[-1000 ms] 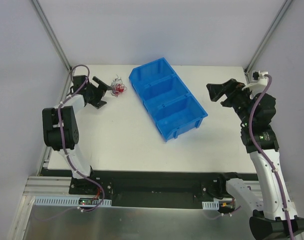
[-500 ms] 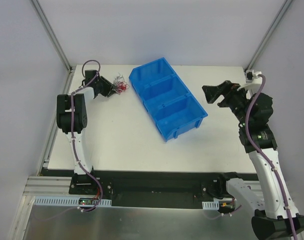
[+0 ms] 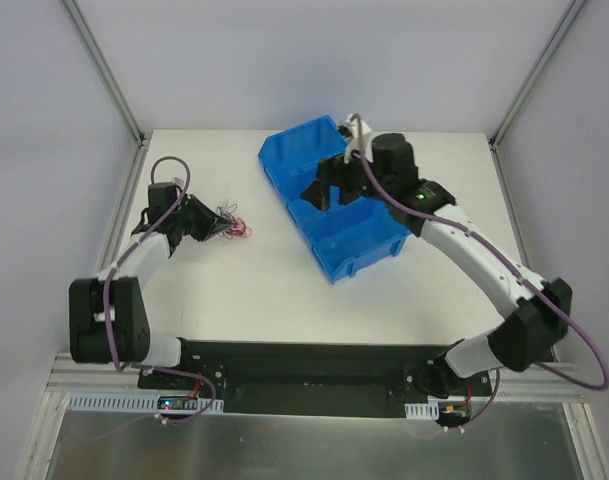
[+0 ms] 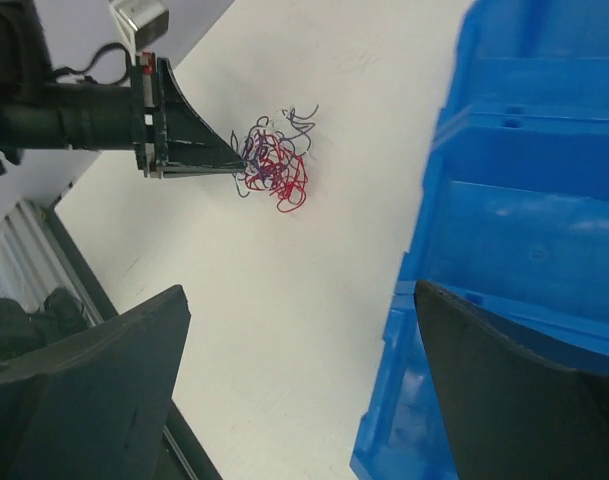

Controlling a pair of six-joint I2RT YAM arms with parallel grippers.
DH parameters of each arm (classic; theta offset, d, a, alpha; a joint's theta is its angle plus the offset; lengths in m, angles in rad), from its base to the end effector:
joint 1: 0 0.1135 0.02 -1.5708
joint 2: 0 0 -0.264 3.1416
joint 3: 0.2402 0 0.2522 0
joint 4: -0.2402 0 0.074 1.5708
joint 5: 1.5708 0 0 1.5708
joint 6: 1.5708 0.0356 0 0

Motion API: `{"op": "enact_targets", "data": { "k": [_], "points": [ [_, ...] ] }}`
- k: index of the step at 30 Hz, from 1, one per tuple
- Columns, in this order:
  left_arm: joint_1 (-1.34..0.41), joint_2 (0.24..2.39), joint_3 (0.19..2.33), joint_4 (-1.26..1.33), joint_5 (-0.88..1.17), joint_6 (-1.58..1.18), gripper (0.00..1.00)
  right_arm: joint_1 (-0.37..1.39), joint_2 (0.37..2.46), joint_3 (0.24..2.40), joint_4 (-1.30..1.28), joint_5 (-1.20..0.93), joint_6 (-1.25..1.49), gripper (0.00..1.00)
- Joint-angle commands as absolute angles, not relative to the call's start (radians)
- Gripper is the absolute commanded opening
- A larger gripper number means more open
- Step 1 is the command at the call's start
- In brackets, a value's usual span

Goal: Untangle the cables

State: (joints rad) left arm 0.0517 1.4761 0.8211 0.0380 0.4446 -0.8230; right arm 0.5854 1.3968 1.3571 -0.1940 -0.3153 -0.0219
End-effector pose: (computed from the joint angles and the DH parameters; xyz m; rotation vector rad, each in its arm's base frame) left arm 0.3128 0.0009 0.2133 -0.7163 2.1536 -0.9102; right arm 0.2659 0.1895 0.3988 -0.7671 1.6790 0.6819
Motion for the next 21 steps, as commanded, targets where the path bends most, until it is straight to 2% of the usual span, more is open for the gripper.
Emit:
{"op": "enact_targets", "data": {
  "k": [1, 4, 7, 10, 14, 18, 21],
  "points": [
    [0.045, 1.261, 0.694, -0.069, 0.592, -0.723, 0.11, 0.681, 1.551, 1.515, -0.268, -0.371, -0.132, 0.97],
    [0.048, 1.133, 0.649, -0.142, 0.598, -0.687, 0.36, 0.715, 1.644, 1.587, -0.313, -0.394, -0.147, 0.98],
    [0.048, 1.014, 0.692, -0.259, 0.513, -0.614, 0.60, 0.736, 1.713, 1.623, -0.314, -0.430, -0.143, 0.97],
    [0.049, 0.959, 0.779, -0.333, 0.405, -0.549, 0.73, 0.761, 1.764, 1.643, -0.305, -0.397, -0.129, 0.95],
    [0.058, 1.041, 0.866, -0.379, 0.350, -0.494, 0.74, 0.791, 1.828, 1.680, -0.285, -0.383, -0.078, 0.89],
    [0.063, 1.182, 0.957, -0.449, 0.373, -0.422, 0.66, 0.840, 1.873, 1.683, -0.235, -0.376, -0.040, 0.83],
    [0.075, 1.210, 0.963, -0.462, 0.333, -0.396, 0.65, 0.874, 1.916, 1.703, -0.207, -0.359, -0.011, 0.80]
  ]
}}
